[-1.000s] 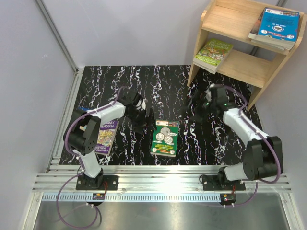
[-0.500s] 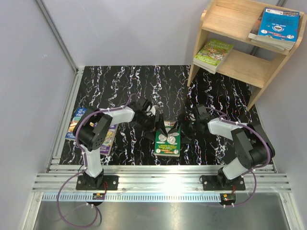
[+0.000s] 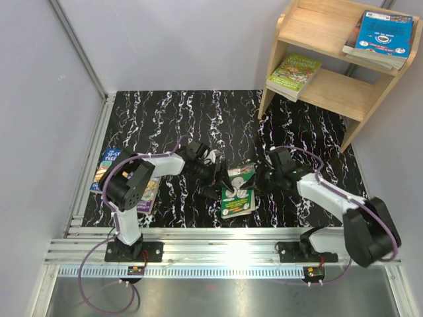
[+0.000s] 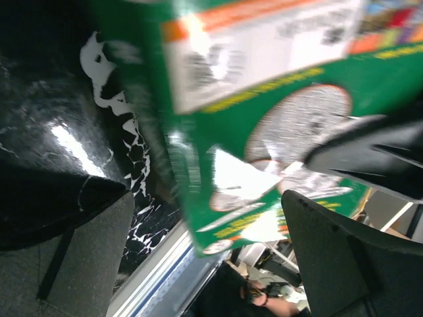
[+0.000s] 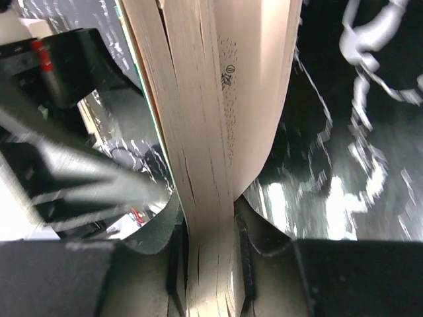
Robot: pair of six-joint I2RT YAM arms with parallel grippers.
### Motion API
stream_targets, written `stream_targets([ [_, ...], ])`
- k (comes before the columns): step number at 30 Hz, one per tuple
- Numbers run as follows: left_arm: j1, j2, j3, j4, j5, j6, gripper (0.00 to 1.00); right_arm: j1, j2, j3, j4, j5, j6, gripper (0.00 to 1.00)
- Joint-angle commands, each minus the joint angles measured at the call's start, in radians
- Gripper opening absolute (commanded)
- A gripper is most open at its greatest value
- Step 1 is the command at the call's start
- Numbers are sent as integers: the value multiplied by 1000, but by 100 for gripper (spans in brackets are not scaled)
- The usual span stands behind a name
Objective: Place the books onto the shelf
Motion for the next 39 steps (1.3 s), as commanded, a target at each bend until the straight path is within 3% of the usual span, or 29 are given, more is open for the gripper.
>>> stream_targets([
  [1, -6, -68, -1, -17, -54, 41, 99, 6, -160, 18, -163, 73, 6, 7],
  [7, 57, -175, 7, 79, 25, -27, 99, 6, -357, 147, -303, 54, 1, 0],
  [13, 91, -204, 166, 135, 161, -3, 99, 6, -363, 241, -314, -154, -17, 0],
  [21, 88, -138, 431, -224, 251, 317, 99, 6, -383, 340, -459, -191, -112, 0],
  [28, 63, -146, 366, -213, 355, 368, 99, 6, -354, 354, -423, -228, -109, 0],
  [32, 19, -109, 369, -284, 334, 434, 99, 6, -329, 400, -421, -237, -124, 0],
  [35, -9, -102, 353, -209, 360, 390, 99, 6, -319, 405, -407, -251, -127, 0],
  [38, -36, -100, 359, -132, 386, 321, 82, 6, -320, 394, -397, -251, -127, 0],
  [39, -41, -98, 364, -123, 384, 298, 63, 6, -325, 391, -397, -246, -127, 0],
])
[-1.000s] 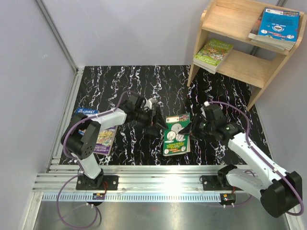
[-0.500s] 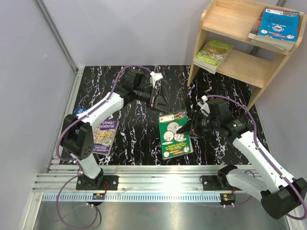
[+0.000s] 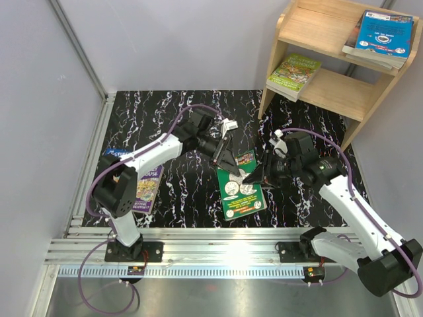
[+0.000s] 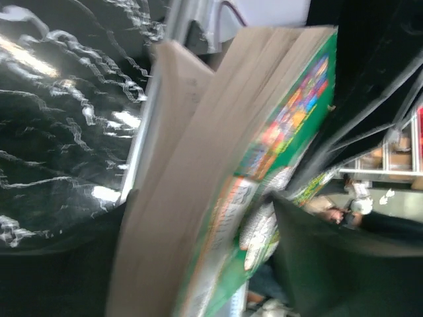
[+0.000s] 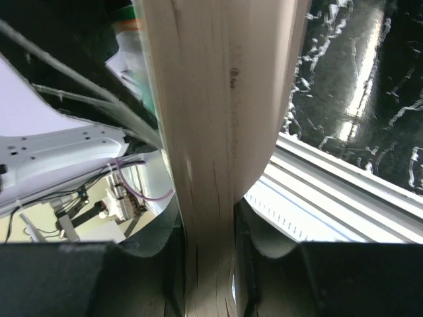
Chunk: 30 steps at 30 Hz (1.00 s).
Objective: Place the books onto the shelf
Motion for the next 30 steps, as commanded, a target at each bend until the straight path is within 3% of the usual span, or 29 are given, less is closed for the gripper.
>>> stream_targets([
  [1, -33, 7, 18, 103, 46, -53, 49, 5, -16, 47, 94, -63, -9, 0],
  [3, -39, 16, 36, 112, 49, -73, 32, 5, -24, 48, 68, -50, -23, 0],
  [4, -39, 18, 44, 107, 47, -74, 4, 5, -24, 61, 53, -11, -29, 0],
  [7, -39, 27, 73, 70, 49, -64, 0, 5, -16, 90, -47, 130, -58, 2],
  [8, -39, 23, 77, 73, 49, -67, 0, 5, -10, 105, -81, 163, -59, 9],
  [9, -38, 18, 85, 78, 43, -79, 0, 5, 4, 114, -95, 228, -56, 52],
  [11, -30, 9, 107, 103, 34, -108, 0, 5, 27, 160, -148, 292, -59, 99],
  [15, 39, -17, 131, 225, -14, -266, 0, -7, 76, 277, -318, 538, -11, 100],
  [18, 83, -37, 111, 366, -48, -442, 0, -15, 44, 292, -316, 544, 19, 100],
  [22, 149, -53, 67, 729, -75, -710, 0, -18, -39, 221, -201, 480, 123, 100],
  [24, 162, -53, 50, 829, -97, -851, 0, -18, -90, 168, -143, 425, 209, 100],
  [30, 168, -30, 30, 1194, -111, -1175, 0, -19, -231, -66, 224, 323, 402, 100],
])
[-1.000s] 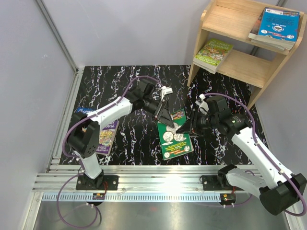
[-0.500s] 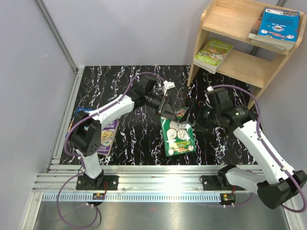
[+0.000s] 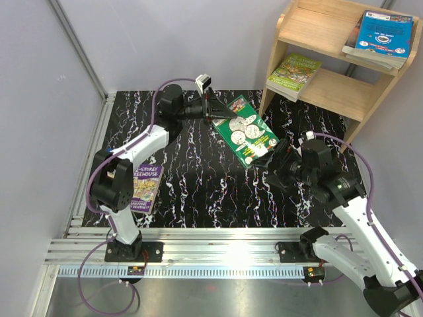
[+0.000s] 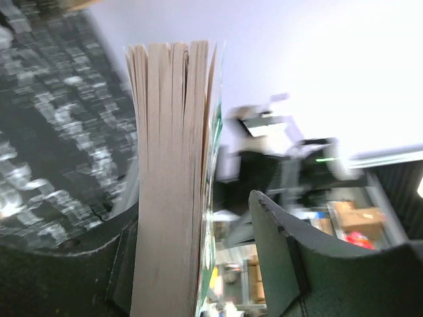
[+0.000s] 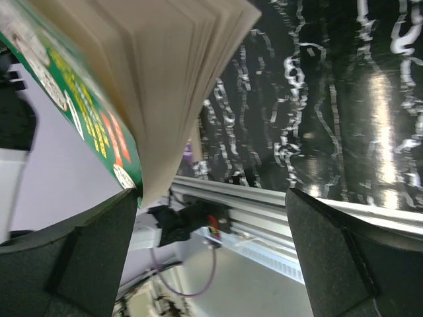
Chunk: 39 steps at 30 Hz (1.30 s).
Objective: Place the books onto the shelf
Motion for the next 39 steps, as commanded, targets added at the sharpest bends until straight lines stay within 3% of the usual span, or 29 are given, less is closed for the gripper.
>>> stream_targets([
  [1, -16, -47, -20, 466, 10, -352, 0, -3, -53, -81, 299, -53, 155, 100],
  [6, -18, -36, -58, 676, -7, -538, 0, -5, -53, -69, 404, -13, 137, 100],
  [11, -19, -44, -98, 731, 3, -564, 0, -3, 11, -15, 464, -8, 109, 100],
  [15, -19, -53, -133, 765, 26, -581, 0, -5, 45, 55, 400, 38, 56, 100],
  [19, -18, -108, -154, 532, 50, -420, 0, -6, 22, 137, 274, 90, -9, 89],
  [22, -18, -140, -123, 274, 58, -230, 0, -6, -7, 175, 182, 125, -56, 72],
  [23, -19, -146, -111, 207, 59, -139, 0, -6, -16, 178, 168, 133, -67, 58],
  [26, -21, -149, -60, 29, 52, -26, 0, -6, -42, 163, 156, 127, -60, 40],
  [27, -22, -148, -49, -8, 50, -14, 0, -6, -44, 155, 160, 112, -55, 29],
  [30, -27, -136, -25, -34, 46, 9, 0, -6, -39, 123, 199, 64, -32, 20],
  [35, -45, -116, 26, -149, 43, 107, 0, -6, -13, 112, 232, -14, -53, 15],
  [37, -45, -99, 86, -291, 38, 170, 0, -6, 8, 109, 237, -71, -67, 13],
  [39, -45, -84, 159, -461, 23, 284, 0, -6, 28, 96, 246, -138, -78, 1],
])
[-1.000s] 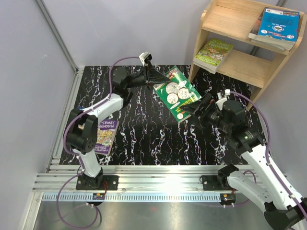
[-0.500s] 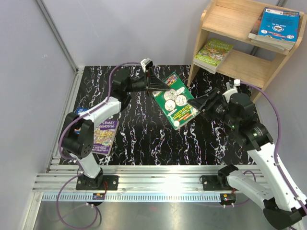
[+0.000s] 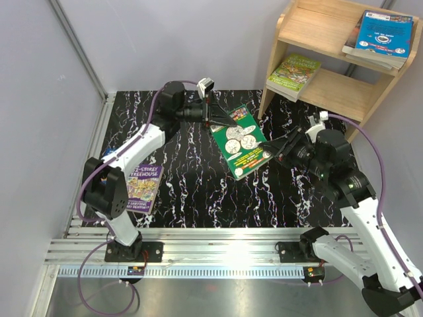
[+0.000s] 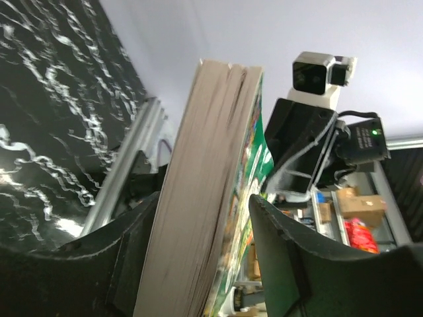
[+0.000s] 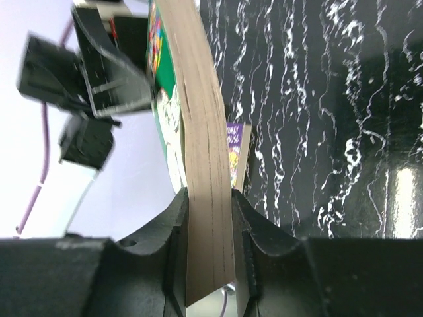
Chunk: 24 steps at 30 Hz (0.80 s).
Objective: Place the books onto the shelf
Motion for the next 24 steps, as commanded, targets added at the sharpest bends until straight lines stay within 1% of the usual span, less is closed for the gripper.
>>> stream_targets([
  [1, -17, 22, 162, -268, -23, 213, 0, 10, 38, -32, 57, -182, -32, 0],
  [2, -17, 32, 185, -311, -31, 271, 0, 10, 43, -43, 69, -208, -30, 0],
  [3, -17, 42, 217, -383, -49, 296, 0, 10, 49, -56, 70, -230, -28, 0],
  [5, -17, 66, 239, -428, -63, 337, 0, 10, 42, -69, 69, -238, -24, 0],
  [10, -17, 117, 288, -516, -82, 381, 1, 10, 3, -84, 70, -210, -12, 0],
  [12, -17, 126, 300, -566, -97, 417, 11, 10, -9, -86, 70, -201, -5, 0],
  [13, -15, 126, 308, -588, -111, 436, 21, 10, -12, -86, 70, -198, -1, 0],
  [15, -8, 119, 305, -643, -146, 482, 34, 10, -18, -69, 57, -171, -1, 0],
  [17, 5, 111, 285, -684, -181, 523, 54, 10, -8, -47, 41, -138, -18, 0],
  [19, 29, 83, 250, -714, -226, 542, 61, 5, 15, -5, 9, -129, -48, 0],
  [20, 38, 70, 228, -712, -250, 549, 79, 4, 43, 11, -6, -118, -57, 0],
  [21, 58, 41, 181, -711, -259, 554, 85, -2, 57, 40, -29, -114, -70, 0],
  [23, 78, 11, 138, -711, -282, 569, 90, -16, 86, 61, -40, -114, -99, 0],
  [24, 96, -18, 103, -715, -302, 574, 99, -44, 92, 78, -42, -118, -105, 0],
])
